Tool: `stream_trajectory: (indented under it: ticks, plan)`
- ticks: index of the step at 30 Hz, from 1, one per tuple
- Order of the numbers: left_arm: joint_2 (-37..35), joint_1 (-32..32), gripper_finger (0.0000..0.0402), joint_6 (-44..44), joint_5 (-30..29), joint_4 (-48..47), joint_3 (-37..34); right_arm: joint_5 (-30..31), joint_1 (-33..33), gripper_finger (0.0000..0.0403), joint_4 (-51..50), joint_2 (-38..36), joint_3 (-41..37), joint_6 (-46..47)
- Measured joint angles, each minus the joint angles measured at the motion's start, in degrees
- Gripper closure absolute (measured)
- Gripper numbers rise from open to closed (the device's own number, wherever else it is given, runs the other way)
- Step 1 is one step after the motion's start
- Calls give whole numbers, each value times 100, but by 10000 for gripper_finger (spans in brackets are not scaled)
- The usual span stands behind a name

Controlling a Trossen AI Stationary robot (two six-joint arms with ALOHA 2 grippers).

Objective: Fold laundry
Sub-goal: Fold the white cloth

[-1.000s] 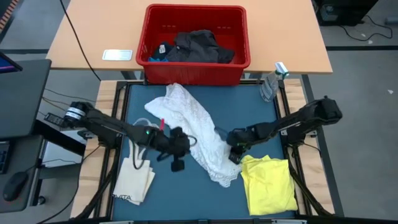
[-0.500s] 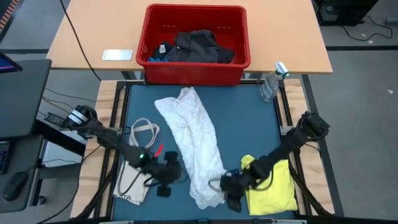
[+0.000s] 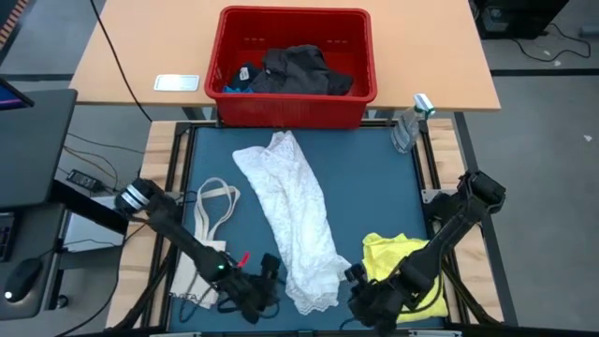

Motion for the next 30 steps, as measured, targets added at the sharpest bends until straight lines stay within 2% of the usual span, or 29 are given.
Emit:
stream_trajectory:
  ticks: [4, 8, 12, 17, 20, 23, 27, 30]
  plan:
    - [382, 258, 91, 48, -75, 279, -2, 380, -349, 220, -615, 0, -3, -417]
    - [667, 541, 70, 189, -75, 759, -2, 309, -782, 165, -612, -7, -274, -564]
    - [956, 773, 77, 739, -30, 1224, 5, -302, -1079, 128, 412, -2, -1102, -1325]
    - [1152, 847, 119, 735, 368, 1444, 18, -403, -1149, 119, 1809, 2, -1793, -1861]
    - [1176, 781, 162, 671, 376, 1486, 19, -516, -1228, 127, 2313, 3, -2171, -2061]
    - [1188, 719, 215, 333, 389, 1540, 9, -889, -1338, 152, 2491, 119, -2464, -1649]
    - [1197, 620, 285, -327, 403, 1537, 7, -1206, -1355, 218, 2647, 365, -2531, -1181]
    - [1195, 549, 332, -831, 461, 1574, 7, -1495, -1370, 291, 2747, 468, -2303, -613]
